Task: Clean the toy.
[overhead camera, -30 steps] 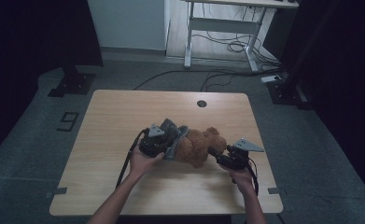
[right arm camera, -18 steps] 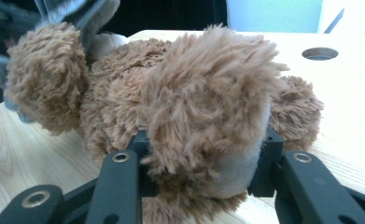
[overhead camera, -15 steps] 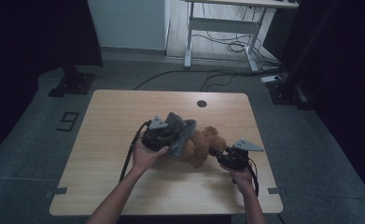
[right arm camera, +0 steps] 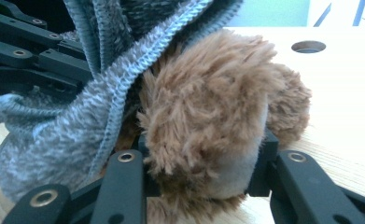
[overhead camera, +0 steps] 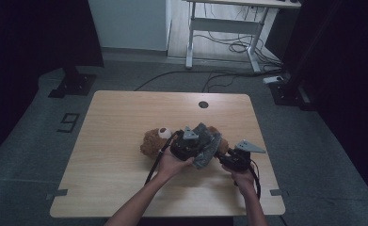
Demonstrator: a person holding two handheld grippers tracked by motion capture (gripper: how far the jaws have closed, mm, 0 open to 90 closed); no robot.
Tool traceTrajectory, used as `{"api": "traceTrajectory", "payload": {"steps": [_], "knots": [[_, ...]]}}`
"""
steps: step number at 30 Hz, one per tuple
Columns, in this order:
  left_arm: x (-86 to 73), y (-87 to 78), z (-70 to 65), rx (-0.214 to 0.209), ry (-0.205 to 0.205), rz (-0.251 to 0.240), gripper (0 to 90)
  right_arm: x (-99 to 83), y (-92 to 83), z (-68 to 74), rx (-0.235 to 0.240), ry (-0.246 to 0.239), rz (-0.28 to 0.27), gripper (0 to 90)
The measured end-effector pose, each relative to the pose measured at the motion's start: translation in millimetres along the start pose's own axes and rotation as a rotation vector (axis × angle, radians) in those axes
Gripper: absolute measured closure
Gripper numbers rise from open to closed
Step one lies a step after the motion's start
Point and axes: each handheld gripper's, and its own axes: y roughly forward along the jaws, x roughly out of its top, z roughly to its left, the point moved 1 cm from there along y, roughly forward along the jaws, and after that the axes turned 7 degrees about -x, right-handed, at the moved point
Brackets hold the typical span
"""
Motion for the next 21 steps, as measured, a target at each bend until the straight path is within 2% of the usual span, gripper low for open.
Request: {"api": "traceTrajectory", "payload": {"steps": [5,9,14,17,19,21], "knots": [[-9.0,-11.7,6.6,0.009,-0.009,-0.006,78.8,-0.4,1.6,0.3,0.006,0.000,0.008,59.6],[-18.1,-25.2,15.9,0.035,-0.023,-0.006,78.8,-1.5,1.8,-2.0,0.004,0.008,0.007,59.6],[-32.4,-49.6,42.3,0.100,-0.074,-0.001,78.6,-3.7,2.9,-6.1,0.005,0.021,0.008,59.5],[-42.2,-67.0,58.6,0.106,-0.115,-0.018,78.7,-5.6,4.3,-6.5,0.009,0.022,0.013,59.5],[-46.5,-79.6,63.9,0.112,-0.121,-0.043,78.6,-6.0,5.1,-6.1,0.008,0.023,0.014,59.5],[-50.4,-90.5,68.6,0.137,-0.125,-0.056,78.5,-6.3,5.3,-6.6,0.004,0.024,0.015,59.5]]}}
